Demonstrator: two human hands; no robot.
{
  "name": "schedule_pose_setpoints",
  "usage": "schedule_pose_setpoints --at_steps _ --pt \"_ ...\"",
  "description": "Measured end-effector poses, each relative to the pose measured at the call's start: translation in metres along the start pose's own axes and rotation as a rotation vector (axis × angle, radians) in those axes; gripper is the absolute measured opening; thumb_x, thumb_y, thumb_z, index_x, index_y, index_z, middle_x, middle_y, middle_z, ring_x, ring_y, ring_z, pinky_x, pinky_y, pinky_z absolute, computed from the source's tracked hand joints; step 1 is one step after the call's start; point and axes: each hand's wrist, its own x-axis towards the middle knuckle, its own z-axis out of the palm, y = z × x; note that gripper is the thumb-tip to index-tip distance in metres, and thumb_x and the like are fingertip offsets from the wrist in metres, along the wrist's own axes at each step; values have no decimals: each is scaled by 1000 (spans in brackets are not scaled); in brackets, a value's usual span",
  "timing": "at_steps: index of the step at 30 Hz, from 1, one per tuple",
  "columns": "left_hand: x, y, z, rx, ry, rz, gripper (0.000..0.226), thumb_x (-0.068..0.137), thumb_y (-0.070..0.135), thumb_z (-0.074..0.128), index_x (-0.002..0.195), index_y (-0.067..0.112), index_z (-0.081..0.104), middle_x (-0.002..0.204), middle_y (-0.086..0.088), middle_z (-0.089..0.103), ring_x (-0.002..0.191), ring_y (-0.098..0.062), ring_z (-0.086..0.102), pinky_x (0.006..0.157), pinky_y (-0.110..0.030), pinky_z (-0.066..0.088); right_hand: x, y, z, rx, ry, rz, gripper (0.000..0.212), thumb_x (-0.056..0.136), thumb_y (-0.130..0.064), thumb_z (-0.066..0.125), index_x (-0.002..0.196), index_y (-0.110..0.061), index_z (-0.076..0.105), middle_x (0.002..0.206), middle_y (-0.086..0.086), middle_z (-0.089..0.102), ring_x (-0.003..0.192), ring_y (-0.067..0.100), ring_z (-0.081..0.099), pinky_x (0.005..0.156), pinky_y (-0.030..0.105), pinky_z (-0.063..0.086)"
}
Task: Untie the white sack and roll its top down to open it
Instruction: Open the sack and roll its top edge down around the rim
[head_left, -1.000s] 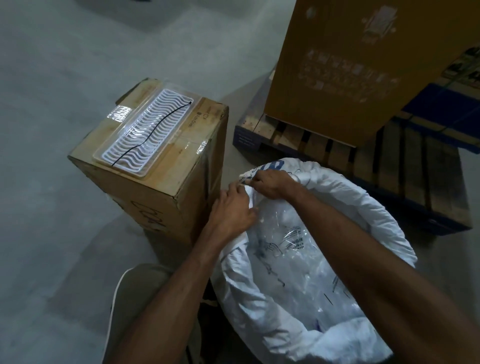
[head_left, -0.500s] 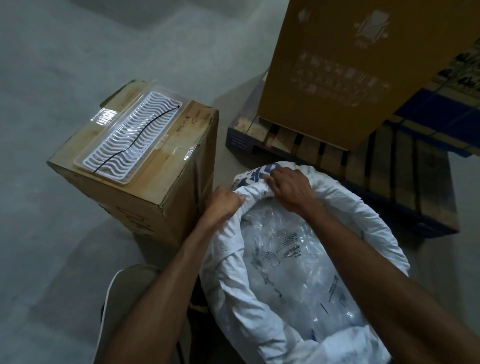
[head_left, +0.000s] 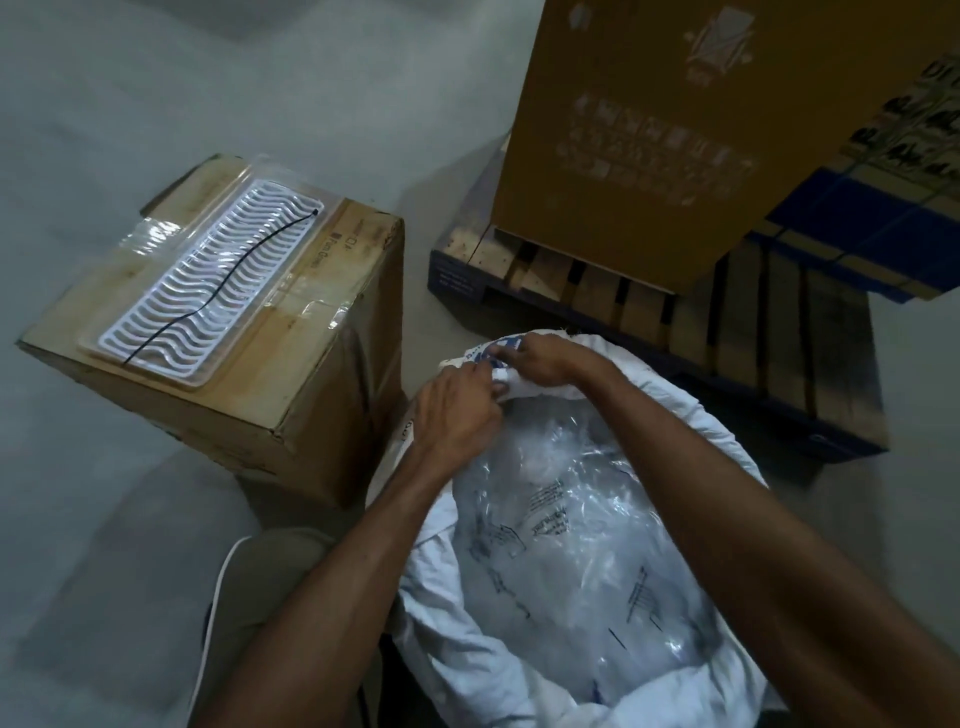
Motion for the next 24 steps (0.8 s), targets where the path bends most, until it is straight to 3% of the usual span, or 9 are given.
schedule_pose_setpoints --at_steps 4,7,10,13,16,18,19,21,24 --pt "10 6 -1 -75 -32 -215 39 103 44 45 124 18 66 122 -9 69 110 -30 64 84 -36 43 -22 10 26 -162 590 -30 45 106 -50 38 112 -16 66 104 8 72 95 28 64 87 43 47" --pt "27 3 1 -199 -206 -376 55 100 56 41 134 18 61 135 -10 63 119 -34 60 96 -43 44 -39 24 44 -249 782 86 50 107 -49 35 108 -13 71 105 9 71 94 29 65 89 44 48" --pt "34 0 -1 -241 -341 -390 64 98 61 39 143 18 53 146 -11 55 128 -36 54 106 -48 42 -36 37 46 -87 659 177 65 109 -52 26 80 -12 70 81 8 68 78 28 65 75 39 47" --pt "27 1 3 -63 -274 -214 55 101 50 38 144 16 46 146 -16 51 129 -37 51 105 -47 41 -28 35 33 49 559 208 68 108 -59 26 70 -13 60 70 4 55 70 25 58 67 34 38" --pt "25 6 7 37 -139 77 58 96 37 51 148 16 37 150 -16 40 131 -36 44 109 -49 39 -16 40 18 62 379 211 60 107 -57 30 106 -10 67 91 9 60 86 29 58 76 35 41" --pt "25 17 9 -62 -144 179 52 100 36 49 146 13 45 150 -13 45 133 -32 45 111 -47 37 -7 45 10 -126 123 145 51 108 -48 40 151 -21 46 133 19 56 119 37 56 93 42 45" --pt "24 21 12 -75 -148 196 50 101 37 46 144 11 48 148 -13 48 134 -31 46 112 -46 37 -5 47 4 -178 2 107 55 108 -42 43 160 -28 31 146 21 48 129 38 51 100 42 43" --pt "23 28 17 -26 -140 187 47 101 34 50 141 10 51 146 -12 51 133 -30 46 110 -45 36 -5 48 -5 -94 -167 107 58 110 -36 43 163 -30 21 152 22 43 133 37 49 102 37 40" --pt "27 33 19 -61 -116 118 42 95 23 57 134 9 58 138 -13 59 127 -31 52 108 -42 39 -9 53 -3 118 -56 147 46 110 -35 41 156 -26 41 137 21 57 118 35 60 91 37 44"
